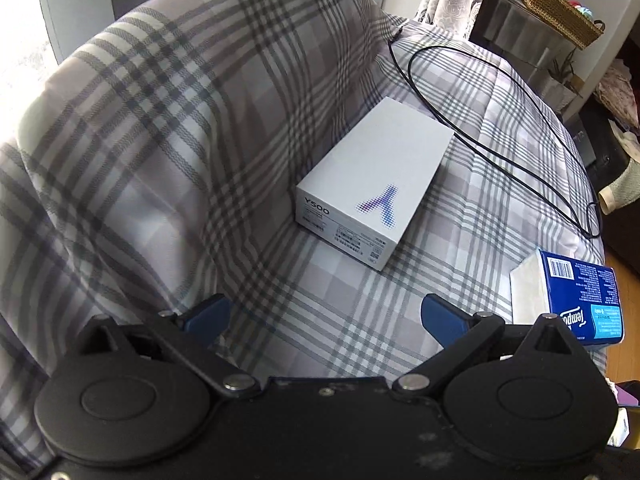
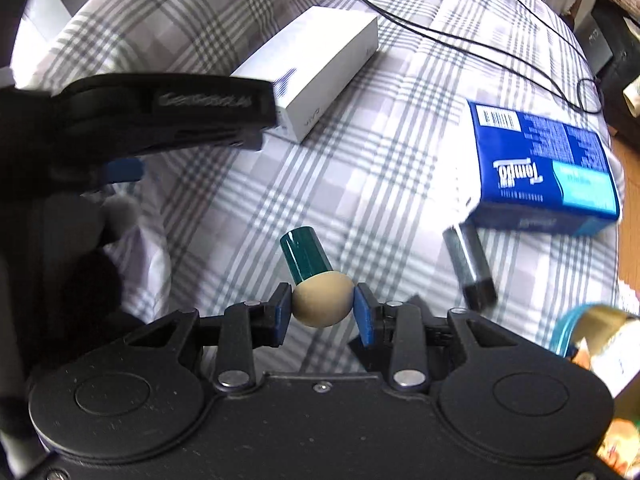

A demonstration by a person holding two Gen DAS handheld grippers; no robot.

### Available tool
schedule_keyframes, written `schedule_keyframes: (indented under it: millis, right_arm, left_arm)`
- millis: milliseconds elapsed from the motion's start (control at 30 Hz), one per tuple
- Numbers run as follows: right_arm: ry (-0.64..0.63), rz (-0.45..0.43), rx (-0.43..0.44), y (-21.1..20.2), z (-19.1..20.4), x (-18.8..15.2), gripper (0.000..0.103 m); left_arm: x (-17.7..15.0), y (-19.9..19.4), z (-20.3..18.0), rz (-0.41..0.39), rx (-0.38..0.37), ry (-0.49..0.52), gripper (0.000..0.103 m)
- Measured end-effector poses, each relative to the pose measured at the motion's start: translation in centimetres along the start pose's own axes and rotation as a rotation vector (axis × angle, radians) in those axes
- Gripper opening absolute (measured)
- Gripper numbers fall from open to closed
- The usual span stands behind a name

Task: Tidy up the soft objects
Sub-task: 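Grasp the sponge stick with the left gripper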

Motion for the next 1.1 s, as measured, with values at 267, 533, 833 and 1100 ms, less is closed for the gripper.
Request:
schedule_keyframes:
  millis: [267,533,833,1100]
  right_arm:
    - [-0.192,0.049,0.006,3.5,-1.2,0.5,0.038]
    - [-0.097,0.010,-0.044,2.3,-4.7,0.7,0.040]
    - [0.089,-0.021,-0.084,-1.0,-9.8,-0.6,0.040]
    - [0.288,-0.029,-0.163,-1.7,-13.5,-1.3,0.040]
  left_arm:
    - [-0.1,0.9,-0.2,0.032,-0.031,0.056,0.102]
    - [-1.6,2.0,-2.8,0.089,-0.098,0.163,0.102]
    - [-4.2,1.9,-7.7,0.118,-0.278,0.304,0.102]
    - [-6.5,2.6,-11.2,0.163,-0.367,0.420,0.102]
Point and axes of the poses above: each gripper's, at about its wrist camera, not at the fingertips, and y roughly the way its jaws point, z to its left, x to its top, the point moved 7 cm from there along y, roughly the way its jaws point, and after that the axes turned 13 degrees about -z, right-handed, at the moved point
